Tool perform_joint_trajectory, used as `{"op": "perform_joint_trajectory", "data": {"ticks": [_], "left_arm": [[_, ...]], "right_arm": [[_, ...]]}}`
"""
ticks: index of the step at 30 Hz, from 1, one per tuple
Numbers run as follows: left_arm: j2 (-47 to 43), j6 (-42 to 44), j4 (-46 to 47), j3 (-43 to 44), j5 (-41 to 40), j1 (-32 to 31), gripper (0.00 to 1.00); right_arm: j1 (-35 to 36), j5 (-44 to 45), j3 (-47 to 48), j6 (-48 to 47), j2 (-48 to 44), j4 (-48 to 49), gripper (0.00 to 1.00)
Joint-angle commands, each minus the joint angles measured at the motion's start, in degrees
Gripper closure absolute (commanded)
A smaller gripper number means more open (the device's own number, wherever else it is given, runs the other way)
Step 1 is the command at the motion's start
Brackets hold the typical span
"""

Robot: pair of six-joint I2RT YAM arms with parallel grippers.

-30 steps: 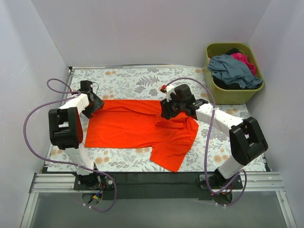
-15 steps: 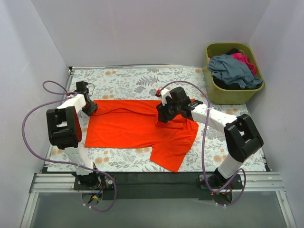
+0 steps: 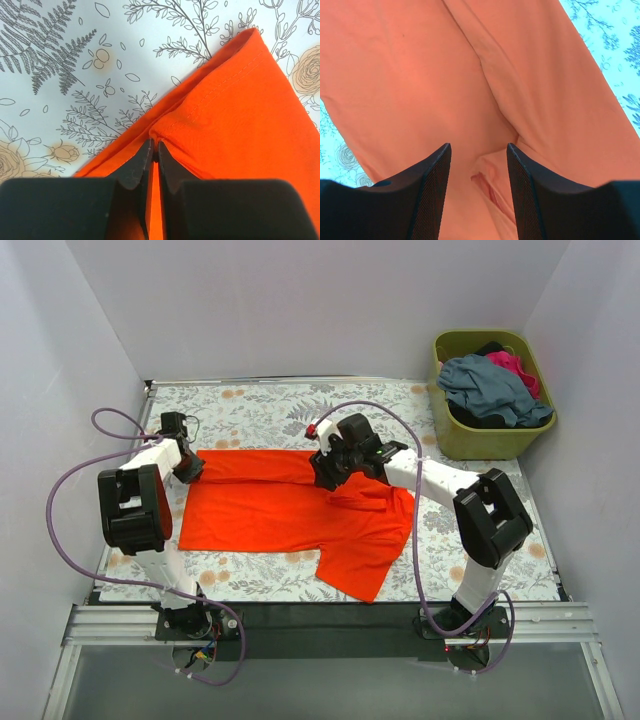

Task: Fold and stack the t-shirts
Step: Fold the tshirt

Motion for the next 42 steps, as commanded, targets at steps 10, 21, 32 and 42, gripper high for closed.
{"op": "perform_joint_trajectory", "data": {"ticks": [10, 21, 32, 42], "left_arm": [[-1.87, 3.33, -0.28, 2.54, -5.19, 0.51, 0.87], [-5.12, 3.5, -0.2, 0.53, -6.25, 0.51, 0.46], [-23.31, 3.5, 2.26, -14.4, 1.48, -4.75, 0.26], [-30.8, 5.79, 6.92, -22.42, -1.32, -11.88, 0.27]], "right_arm": [[0.75, 9.21, -4.85, -1.73, -3.05, -3.13, 0.52], [0.75, 6.49, -6.18, -1.29, -1.56, -7.09, 0.51], [0.66, 8.78, -3.46, -4.01, 2.39, -7.44, 0.47], [2.41, 5.79, 0.32, -2.35, 2.83, -14.29, 0.9]]}}
